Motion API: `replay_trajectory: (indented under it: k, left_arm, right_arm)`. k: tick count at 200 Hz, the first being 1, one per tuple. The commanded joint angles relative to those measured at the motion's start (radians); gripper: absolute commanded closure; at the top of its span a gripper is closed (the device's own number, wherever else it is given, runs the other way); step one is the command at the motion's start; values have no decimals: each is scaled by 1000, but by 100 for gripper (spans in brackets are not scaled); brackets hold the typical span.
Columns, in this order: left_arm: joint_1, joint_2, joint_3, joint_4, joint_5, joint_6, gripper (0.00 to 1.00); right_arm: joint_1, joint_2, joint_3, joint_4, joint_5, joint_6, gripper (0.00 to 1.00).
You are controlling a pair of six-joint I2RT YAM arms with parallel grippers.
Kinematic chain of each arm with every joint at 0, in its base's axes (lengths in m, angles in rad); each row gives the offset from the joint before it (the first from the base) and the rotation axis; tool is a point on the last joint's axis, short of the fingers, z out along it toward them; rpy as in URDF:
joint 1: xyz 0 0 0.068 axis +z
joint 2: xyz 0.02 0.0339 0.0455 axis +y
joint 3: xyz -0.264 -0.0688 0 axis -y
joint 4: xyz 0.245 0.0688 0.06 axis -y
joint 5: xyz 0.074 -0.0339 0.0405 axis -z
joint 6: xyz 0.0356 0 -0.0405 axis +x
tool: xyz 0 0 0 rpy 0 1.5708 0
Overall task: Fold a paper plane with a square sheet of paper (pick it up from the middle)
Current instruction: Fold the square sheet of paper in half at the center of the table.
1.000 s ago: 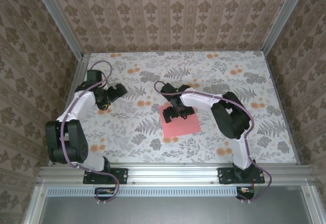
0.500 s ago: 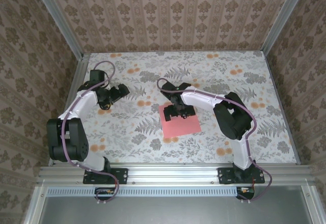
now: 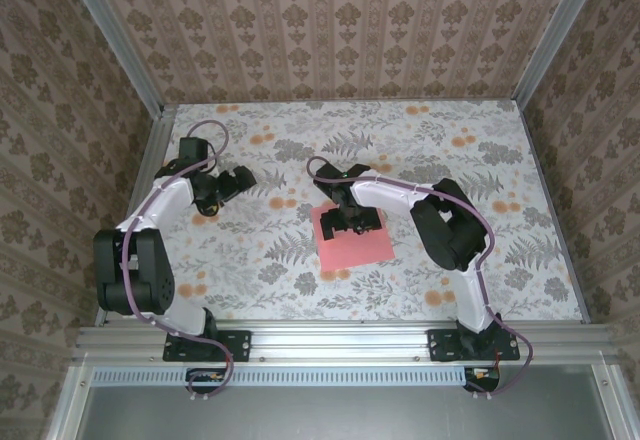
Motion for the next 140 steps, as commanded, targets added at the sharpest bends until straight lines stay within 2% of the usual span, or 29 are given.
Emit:
replay_trajectory:
  k: [1,107,140]
  left_arm:
    - [-3,7,11,2,12,1,0]
    - [-6,10,16,0,19,-2,0]
    - [-15,9,12,5,34,-5,0]
  right_arm:
    - [-1,63,-30,-30,15,16,2]
    - [-2,39,-57,6,-3,20,15]
    - [-2,-45,-79,88,-65,27,29]
